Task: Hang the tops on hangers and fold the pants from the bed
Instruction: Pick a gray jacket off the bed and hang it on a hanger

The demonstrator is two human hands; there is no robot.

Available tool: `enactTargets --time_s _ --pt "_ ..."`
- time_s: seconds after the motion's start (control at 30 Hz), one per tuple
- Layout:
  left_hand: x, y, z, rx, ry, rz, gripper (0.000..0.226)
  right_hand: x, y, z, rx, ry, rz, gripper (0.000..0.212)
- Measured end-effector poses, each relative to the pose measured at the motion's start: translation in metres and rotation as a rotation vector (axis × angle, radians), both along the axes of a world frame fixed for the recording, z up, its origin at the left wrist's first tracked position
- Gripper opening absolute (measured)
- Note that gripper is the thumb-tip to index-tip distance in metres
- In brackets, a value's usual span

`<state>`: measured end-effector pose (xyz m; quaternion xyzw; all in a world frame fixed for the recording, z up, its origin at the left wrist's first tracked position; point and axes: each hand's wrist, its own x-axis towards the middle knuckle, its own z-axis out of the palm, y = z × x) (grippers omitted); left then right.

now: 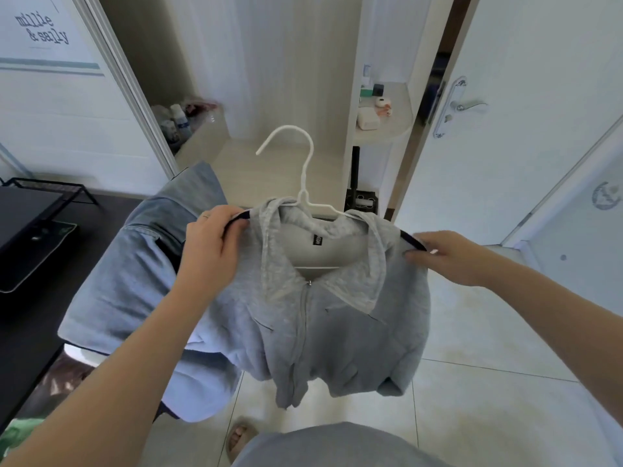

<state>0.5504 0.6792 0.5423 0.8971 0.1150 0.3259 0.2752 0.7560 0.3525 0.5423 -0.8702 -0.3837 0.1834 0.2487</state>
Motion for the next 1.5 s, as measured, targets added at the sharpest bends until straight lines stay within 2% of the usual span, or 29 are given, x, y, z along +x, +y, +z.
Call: enactTargets --time_s 0.07,0.27,0.4,0.53,0.7,0.77,0.87,0.93,1.07,1.23,1.37,1.5 --pt "0.001 0.005 0.005 0.035 0.022 -0.012 0.018 0.002 -0.003 -0.008 0.053 -0.008 -0.049 0.038" --pt "0.004 0.018 0.010 0.158 0.101 -0.052 0.026 0.003 0.012 -0.004 0.284 0.012 -0.153 0.037" --pt "0.007 0.021 0.012 0.188 0.125 -0.084 0.029 0.012 0.016 0.018 0.396 0.017 -0.231 0.029" --pt "0.014 0.019 0.012 0.239 0.096 -0.104 0.024 0.019 0.017 0.040 0.527 0.042 -0.247 0.029" --pt "0.036 0.021 0.027 0.111 -0.037 -0.003 0.022 0.016 0.021 0.062 0.547 0.005 -0.076 0.037" --pt "0.048 0.025 0.036 0.096 -0.070 -0.003 0.022 0.020 0.027 0.073 0.510 0.013 -0.047 0.031" --pt "0.071 0.038 0.053 0.085 -0.094 -0.008 0.020 0.029 0.048 0.091 0.381 -0.092 0.002 0.014" --pt "0.092 0.050 0.066 0.092 -0.103 -0.011 0.019 0.038 0.065 0.106 0.334 -0.131 0.032 0.019" --pt "0.147 0.081 0.094 0.063 -0.081 -0.009 0.029 0.061 0.097 0.139 0.323 0.065 0.090 0.013" --pt "0.227 0.131 0.126 0.085 -0.113 -0.045 0.025 0.093 0.146 0.173 0.383 0.273 0.055 0.024" --pt "0.278 0.177 0.158 0.041 -0.107 -0.048 0.031 0.116 0.196 0.207 0.536 0.453 -0.038 0.024" --pt "0.318 0.229 0.196 -0.045 -0.196 -0.070 0.025 0.141 0.255 0.237 0.717 0.444 -0.138 0.017"
